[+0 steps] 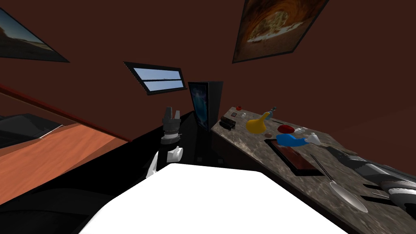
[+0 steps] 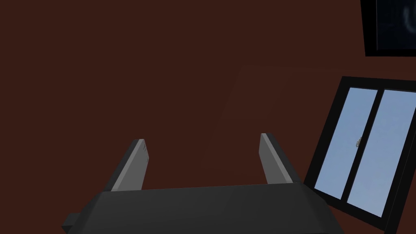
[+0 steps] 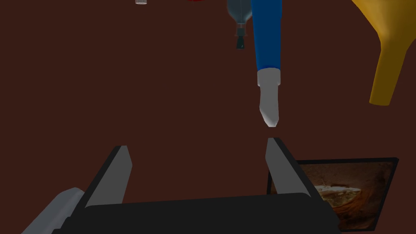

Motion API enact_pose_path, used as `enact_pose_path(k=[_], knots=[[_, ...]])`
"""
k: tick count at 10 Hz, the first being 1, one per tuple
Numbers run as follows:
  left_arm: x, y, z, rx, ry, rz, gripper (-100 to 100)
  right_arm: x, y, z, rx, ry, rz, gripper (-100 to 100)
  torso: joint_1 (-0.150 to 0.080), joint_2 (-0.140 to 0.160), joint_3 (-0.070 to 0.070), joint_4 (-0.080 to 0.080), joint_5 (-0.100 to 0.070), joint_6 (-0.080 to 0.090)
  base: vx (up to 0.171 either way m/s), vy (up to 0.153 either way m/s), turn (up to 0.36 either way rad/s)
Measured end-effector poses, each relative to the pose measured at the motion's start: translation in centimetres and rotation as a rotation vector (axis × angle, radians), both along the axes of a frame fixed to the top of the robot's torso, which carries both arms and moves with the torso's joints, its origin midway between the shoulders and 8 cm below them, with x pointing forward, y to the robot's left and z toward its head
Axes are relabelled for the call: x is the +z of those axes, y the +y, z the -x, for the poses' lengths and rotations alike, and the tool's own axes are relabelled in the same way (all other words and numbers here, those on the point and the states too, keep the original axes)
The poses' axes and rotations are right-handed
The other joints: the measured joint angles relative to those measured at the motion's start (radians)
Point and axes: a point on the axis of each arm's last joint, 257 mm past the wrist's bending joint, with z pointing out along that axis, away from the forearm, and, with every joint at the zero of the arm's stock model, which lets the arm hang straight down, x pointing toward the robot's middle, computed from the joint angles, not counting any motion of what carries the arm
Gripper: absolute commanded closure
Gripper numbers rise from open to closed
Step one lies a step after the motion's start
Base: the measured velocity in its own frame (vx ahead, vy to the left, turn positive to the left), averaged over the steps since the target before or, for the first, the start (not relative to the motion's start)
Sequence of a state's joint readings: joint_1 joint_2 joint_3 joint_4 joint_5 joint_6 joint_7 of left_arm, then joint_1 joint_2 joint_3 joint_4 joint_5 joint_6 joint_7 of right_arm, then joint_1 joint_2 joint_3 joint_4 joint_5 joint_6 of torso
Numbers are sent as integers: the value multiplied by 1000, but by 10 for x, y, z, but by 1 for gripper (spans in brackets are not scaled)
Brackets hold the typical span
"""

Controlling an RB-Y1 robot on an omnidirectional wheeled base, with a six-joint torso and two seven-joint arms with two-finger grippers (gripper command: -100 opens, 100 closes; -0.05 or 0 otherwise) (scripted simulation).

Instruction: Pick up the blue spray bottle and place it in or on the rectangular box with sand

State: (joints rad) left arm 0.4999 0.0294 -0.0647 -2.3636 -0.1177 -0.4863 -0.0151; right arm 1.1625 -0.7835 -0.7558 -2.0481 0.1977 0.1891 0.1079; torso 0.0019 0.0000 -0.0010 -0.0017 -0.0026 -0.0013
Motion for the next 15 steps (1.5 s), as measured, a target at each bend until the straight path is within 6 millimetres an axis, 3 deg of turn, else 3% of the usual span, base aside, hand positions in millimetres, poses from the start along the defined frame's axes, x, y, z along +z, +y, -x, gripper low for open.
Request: enact_pose_path(k=[10,15], knots=[[0,0,0,0,0,0,0,8,5,-3,11,0,-2,-100,-2,1,0,0,-1,0,0,0,-1],[0,0,0,0,0,0,0,43,26,-15,44,-6,5,-100,-1,0,0,0,0,0,9,11,-41]])
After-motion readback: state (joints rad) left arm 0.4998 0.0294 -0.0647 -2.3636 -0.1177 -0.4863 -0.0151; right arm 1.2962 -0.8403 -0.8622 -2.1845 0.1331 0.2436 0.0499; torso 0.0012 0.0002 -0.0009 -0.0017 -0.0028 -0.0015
